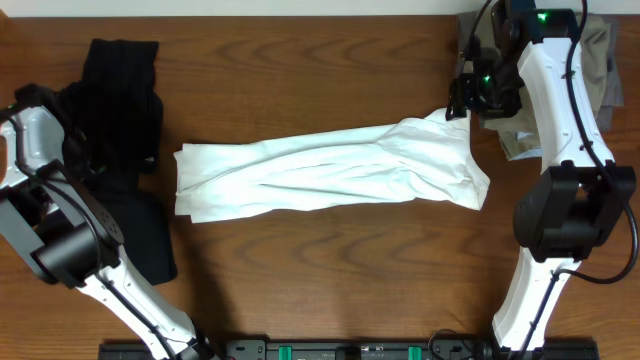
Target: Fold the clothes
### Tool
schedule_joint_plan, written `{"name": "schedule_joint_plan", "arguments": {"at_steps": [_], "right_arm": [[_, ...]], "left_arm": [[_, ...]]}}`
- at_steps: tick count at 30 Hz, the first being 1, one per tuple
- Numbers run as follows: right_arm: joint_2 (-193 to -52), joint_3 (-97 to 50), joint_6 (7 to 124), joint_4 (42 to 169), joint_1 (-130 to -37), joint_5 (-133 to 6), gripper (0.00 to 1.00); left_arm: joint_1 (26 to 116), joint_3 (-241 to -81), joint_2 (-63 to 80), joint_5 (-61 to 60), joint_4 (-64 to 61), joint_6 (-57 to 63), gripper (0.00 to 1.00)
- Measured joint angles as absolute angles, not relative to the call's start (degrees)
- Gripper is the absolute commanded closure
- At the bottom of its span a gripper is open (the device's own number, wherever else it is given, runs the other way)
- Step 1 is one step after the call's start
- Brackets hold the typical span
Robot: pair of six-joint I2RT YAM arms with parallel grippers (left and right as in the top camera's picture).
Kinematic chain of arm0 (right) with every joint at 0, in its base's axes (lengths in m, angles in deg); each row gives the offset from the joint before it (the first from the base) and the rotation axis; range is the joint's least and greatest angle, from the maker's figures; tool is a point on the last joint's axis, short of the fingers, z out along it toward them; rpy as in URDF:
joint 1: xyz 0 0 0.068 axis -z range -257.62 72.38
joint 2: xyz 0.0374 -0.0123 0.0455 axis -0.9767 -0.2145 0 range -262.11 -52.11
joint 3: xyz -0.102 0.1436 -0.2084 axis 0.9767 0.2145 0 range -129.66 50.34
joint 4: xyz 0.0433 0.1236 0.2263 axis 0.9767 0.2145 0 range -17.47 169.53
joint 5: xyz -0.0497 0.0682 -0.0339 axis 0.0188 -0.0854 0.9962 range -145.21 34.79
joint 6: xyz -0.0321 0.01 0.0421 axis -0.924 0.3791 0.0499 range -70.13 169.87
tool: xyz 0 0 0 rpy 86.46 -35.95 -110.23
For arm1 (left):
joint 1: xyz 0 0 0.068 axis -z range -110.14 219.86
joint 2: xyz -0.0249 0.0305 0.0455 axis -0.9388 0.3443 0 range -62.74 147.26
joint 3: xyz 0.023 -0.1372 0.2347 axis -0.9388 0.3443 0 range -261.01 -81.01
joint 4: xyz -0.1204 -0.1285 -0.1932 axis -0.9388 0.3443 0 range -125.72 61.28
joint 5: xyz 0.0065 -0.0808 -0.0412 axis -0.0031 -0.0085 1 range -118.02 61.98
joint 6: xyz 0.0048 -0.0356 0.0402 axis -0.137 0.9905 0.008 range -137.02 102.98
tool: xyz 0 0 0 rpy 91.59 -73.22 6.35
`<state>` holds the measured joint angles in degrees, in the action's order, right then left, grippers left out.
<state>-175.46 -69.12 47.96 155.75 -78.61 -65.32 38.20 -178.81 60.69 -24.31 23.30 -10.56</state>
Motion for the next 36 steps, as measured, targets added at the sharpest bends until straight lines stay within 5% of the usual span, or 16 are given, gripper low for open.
{"name": "schedule_joint_plan", "arguments": {"at_steps": [16,36], "right_arm": [[-175.46,-69.12,48.01,155.64,-78.61,-65.32,0.33],[-175.46,-69.12,48.01,155.67,-78.61,-65.32,0.33]], "left_arm": [[54.66,-176.47,55.34,-15.2,23.96,-17.38,0.28],[54.33,-162.88,55.53,-16.2,15.13,-25.62,0.28]]}}
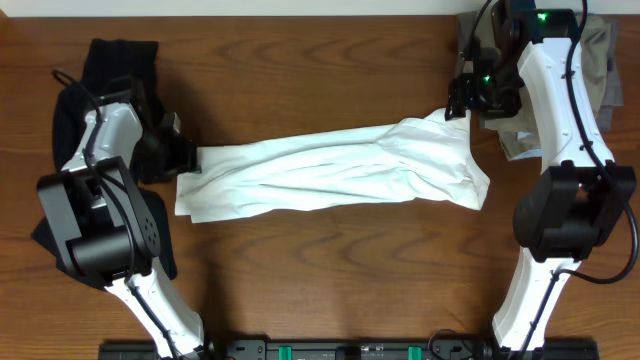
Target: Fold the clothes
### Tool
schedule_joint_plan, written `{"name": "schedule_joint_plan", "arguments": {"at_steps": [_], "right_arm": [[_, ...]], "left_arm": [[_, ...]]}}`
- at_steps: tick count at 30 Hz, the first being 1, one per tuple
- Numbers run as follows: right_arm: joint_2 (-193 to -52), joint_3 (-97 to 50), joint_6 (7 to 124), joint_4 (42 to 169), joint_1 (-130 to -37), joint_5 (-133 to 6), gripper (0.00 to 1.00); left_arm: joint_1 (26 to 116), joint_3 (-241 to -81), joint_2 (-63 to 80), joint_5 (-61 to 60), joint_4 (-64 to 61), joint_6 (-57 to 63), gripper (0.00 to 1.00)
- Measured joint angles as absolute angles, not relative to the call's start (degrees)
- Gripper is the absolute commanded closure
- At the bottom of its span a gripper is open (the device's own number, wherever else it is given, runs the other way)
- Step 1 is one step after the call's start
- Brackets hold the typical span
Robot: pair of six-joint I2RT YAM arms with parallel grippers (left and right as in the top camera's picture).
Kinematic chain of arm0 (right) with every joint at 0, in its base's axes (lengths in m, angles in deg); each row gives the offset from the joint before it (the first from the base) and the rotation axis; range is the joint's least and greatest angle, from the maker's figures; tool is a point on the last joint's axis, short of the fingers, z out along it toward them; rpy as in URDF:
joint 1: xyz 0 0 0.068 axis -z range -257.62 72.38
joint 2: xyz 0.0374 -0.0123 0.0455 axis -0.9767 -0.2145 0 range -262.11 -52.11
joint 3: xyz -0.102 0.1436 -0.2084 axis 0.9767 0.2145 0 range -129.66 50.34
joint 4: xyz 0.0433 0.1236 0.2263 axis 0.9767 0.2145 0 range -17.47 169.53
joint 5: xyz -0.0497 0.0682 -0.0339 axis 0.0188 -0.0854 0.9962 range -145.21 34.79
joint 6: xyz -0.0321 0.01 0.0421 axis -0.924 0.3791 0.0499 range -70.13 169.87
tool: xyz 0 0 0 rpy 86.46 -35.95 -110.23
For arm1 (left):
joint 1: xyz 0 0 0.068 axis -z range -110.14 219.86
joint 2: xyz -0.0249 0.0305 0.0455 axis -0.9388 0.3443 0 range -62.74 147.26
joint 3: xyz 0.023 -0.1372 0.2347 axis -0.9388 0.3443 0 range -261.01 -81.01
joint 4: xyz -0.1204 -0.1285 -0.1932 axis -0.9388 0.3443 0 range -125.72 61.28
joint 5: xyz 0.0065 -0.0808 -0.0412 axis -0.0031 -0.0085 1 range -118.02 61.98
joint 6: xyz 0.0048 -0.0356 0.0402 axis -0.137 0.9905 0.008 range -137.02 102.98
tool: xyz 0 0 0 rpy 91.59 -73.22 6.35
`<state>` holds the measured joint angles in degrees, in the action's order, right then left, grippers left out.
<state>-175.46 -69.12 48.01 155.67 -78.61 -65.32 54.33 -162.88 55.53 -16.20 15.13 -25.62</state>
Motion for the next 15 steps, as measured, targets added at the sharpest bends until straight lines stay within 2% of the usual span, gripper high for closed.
{"name": "schedule_joint_plan", "arguments": {"at_steps": [3,7,11,13,15], "right_arm": [[-175.46,-69.12,48.01,155.67,-78.61,-65.32,0.33],[-175.46,-69.12,48.01,155.62,-78.61,-65.32,0.33],[-175.46,-69.12,48.01,155.56,-78.61,-65.32,0.32],[-175.46,-69.12,48.01,155.4,-78.61,-65.32,0.32],[-175.46,-69.12,48.01,155.36,-78.61,-65.34,0.32]], "left_arm": [[54.33,-161.65,55.47,-15.77,14.6,-26.54,0.29],[54.29,-160.17,54.59,-15.79,13.14,-27.24,0.36],[54.2,-157.94,53.44,-15.7,10.25,-27.56,0.51],[54.18,-156.65,52.74,-14.69,8.4,-27.7,0.64],[54.13,-155.29,52.15,-13.14,6.49,-28.0,0.7]]}}
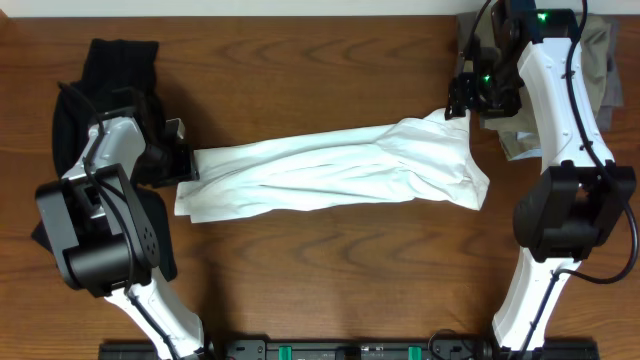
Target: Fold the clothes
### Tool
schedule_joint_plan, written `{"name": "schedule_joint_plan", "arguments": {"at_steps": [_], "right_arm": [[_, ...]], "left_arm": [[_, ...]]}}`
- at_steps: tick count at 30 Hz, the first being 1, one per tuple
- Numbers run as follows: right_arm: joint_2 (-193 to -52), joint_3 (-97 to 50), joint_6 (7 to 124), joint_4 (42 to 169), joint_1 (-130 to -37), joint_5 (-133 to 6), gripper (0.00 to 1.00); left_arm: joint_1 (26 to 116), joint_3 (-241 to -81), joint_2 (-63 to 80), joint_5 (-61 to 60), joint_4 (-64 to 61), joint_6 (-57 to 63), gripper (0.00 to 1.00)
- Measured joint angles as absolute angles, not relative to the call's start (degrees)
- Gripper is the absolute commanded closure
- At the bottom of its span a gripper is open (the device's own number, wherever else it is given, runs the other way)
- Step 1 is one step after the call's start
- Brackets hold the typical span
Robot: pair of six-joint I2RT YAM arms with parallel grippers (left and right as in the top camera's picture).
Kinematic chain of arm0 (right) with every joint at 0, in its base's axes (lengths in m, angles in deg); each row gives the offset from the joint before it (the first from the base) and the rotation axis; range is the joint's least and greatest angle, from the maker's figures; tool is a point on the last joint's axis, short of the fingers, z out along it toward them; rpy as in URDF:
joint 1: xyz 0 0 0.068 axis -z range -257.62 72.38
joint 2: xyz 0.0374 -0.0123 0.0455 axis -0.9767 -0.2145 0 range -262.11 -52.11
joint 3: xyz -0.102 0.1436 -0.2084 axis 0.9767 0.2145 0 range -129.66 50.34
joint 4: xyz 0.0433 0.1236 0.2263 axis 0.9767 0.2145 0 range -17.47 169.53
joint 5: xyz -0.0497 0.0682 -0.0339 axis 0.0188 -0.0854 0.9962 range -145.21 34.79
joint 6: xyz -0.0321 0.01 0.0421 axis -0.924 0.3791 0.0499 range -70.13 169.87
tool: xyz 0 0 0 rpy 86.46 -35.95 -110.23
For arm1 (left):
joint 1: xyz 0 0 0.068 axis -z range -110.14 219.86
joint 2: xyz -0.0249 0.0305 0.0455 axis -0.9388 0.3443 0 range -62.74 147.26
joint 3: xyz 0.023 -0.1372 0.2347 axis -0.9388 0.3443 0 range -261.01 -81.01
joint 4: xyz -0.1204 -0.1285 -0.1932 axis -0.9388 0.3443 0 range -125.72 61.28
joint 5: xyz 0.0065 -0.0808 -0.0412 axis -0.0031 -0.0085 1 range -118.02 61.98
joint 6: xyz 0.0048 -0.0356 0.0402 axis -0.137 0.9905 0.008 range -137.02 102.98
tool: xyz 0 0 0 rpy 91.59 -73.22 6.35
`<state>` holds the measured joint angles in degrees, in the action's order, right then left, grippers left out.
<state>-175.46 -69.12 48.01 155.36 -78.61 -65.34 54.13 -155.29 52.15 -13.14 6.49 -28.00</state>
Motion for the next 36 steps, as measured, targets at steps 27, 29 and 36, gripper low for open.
{"name": "schedule_joint_plan", "arguments": {"at_steps": [27,29,36], "right_arm": [[-175.46,-69.1,49.78,155.47,-79.22,-66.65,0.2],[-175.46,-68.95,49.84,154.7,-79.64,-67.92,0.2],[-175.46,-64.6,51.26,147.6,-80.16,-74.85,0.99]], "left_arm": [[45.41,-153.65,51.93,-4.49,9.62,-25.66,0.94],[44.47,-154.05,51.93,-5.47,11.13,-25.49,0.94],[43.44,-154.35,49.35,-7.9,13.42,-24.57,0.95]]}}
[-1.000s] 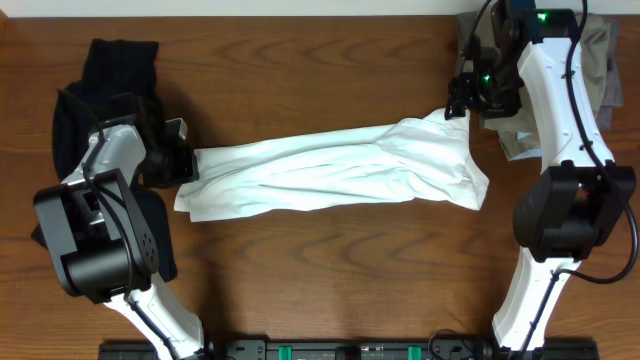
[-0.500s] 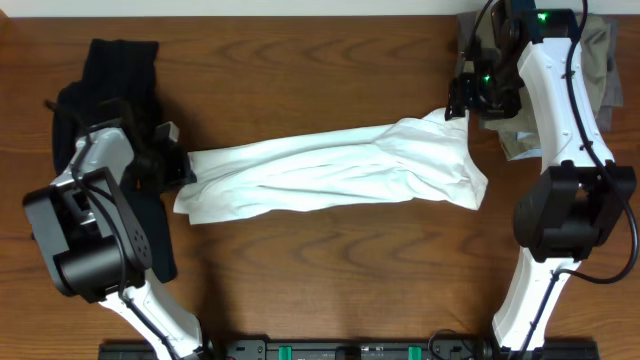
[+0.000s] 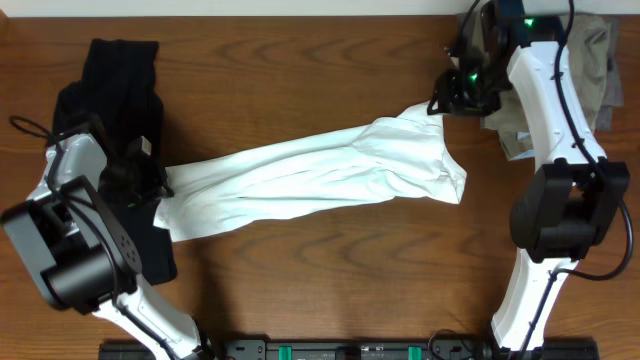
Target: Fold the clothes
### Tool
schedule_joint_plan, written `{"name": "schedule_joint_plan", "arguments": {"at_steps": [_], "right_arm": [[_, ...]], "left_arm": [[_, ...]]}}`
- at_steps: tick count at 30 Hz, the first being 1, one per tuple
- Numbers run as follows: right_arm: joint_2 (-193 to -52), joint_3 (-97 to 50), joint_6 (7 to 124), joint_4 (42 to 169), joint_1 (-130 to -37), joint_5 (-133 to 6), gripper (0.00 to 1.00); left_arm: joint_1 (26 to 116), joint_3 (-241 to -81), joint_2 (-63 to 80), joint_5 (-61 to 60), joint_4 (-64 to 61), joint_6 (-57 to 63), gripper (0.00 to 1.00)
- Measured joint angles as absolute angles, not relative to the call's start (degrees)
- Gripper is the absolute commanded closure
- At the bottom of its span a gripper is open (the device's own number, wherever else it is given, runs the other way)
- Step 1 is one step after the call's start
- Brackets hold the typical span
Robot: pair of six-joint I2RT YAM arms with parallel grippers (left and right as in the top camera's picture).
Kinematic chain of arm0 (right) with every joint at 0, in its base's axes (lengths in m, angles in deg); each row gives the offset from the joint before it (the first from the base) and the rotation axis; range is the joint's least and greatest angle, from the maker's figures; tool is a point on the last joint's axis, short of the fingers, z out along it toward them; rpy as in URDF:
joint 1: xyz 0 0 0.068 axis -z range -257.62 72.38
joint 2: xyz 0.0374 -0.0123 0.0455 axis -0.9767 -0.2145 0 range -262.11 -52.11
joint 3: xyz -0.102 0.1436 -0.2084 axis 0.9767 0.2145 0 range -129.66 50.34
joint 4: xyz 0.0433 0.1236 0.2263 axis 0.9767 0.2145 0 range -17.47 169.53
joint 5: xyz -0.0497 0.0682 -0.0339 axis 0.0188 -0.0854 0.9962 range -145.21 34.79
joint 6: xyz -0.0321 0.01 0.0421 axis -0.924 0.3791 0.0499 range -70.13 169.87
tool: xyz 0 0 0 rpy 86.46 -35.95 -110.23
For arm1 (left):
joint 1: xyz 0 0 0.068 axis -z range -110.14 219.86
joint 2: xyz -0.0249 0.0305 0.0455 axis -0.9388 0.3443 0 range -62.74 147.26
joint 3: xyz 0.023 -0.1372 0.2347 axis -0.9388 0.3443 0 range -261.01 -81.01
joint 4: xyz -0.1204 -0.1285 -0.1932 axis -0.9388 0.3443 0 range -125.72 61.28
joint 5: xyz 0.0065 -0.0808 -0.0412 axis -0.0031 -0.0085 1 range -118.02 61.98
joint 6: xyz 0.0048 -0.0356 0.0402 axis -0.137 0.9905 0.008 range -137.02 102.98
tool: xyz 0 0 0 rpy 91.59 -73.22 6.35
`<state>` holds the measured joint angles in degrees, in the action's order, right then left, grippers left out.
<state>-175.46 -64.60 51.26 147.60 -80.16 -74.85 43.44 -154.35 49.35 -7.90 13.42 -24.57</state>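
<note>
A long white garment (image 3: 310,180) lies stretched across the middle of the table, slanting from lower left to upper right. My left gripper (image 3: 160,185) is shut on its left end, low over the table. At the far right, my right gripper (image 3: 437,107) is shut on the garment's upper right corner. The cloth looks pulled taut between the two, with wrinkles along its length. Only the overhead view is given.
Black clothes (image 3: 120,90) lie heaped at the left, reaching down beside the left arm. Grey-green and patterned clothes (image 3: 598,70) sit at the back right corner, partly under the right arm. The wooden table (image 3: 320,290) shows bare wood in front.
The left gripper has moved left and toward the front, taking the garment's left end with it. The right gripper shifted slightly left and back. The cloth now lies longer, narrower and more slanted.
At first the left arm was drawn back at the far left, away from the garment, while the right gripper held the upper right corner. Then the left gripper was at the garment's left edge, and stayed there. Now both ends are held and the cloth is stretched.
</note>
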Motion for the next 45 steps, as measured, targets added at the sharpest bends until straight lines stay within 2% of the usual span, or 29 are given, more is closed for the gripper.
{"name": "schedule_joint_plan", "arguments": {"at_steps": [7,16,26,45], "right_arm": [[-175.46,-54.63,55.59,140.85,-80.16,-77.6,0.99],[-175.46,-46.02,56.9,134.49,-80.16,-81.27,0.99],[-175.46,-44.03,57.08,132.48,-80.16,-82.87,0.99],[-175.46,-44.03,57.08,131.54,-80.16,-83.09,0.98]], "left_arm": [[43.44,-154.53,43.03,-8.71,13.58,-23.59,0.94],[43.44,-159.29,42.44,-9.6,18.21,-22.6,0.94],[44.6,-167.12,42.42,-10.45,25.25,-21.27,0.94],[65.54,-167.12,42.42,-10.65,25.09,-11.96,0.94]]}}
